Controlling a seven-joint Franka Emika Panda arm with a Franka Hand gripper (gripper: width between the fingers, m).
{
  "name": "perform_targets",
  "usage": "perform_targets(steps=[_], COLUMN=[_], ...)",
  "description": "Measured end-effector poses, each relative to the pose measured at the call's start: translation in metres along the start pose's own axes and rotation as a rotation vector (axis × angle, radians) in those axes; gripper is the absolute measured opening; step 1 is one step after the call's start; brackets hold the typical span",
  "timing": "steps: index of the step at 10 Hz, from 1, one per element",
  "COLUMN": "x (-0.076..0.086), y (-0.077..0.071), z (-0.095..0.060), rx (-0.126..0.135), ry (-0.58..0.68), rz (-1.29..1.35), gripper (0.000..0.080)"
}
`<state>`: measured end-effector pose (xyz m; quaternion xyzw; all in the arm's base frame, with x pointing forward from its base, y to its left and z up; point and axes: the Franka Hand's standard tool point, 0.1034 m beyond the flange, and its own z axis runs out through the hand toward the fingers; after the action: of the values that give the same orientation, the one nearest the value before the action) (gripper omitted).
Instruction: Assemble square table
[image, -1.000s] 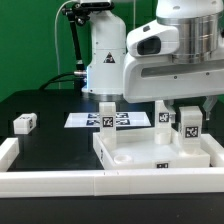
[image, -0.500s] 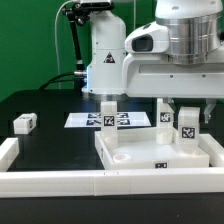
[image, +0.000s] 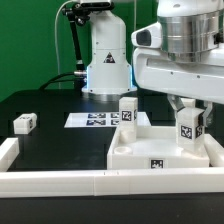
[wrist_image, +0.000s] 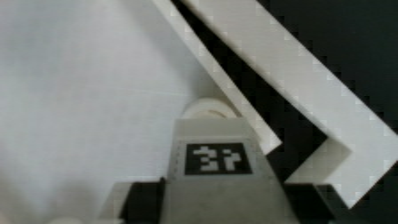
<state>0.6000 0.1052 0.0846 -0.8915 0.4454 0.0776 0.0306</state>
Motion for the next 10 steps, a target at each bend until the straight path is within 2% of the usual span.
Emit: perform_targets(steps=[7,9,10], x=[-0.0098,-0.0103,-0.0098], y=[-0.0061,-0.0062,-0.0057], z=[0.0017,0.0022,0.003], rx=[0.001,0.001,0.001], ry=[0.001,0.001,0.002], rz=[0.539,0.554,0.527], gripper=[0.0291,0.0291,0.0454])
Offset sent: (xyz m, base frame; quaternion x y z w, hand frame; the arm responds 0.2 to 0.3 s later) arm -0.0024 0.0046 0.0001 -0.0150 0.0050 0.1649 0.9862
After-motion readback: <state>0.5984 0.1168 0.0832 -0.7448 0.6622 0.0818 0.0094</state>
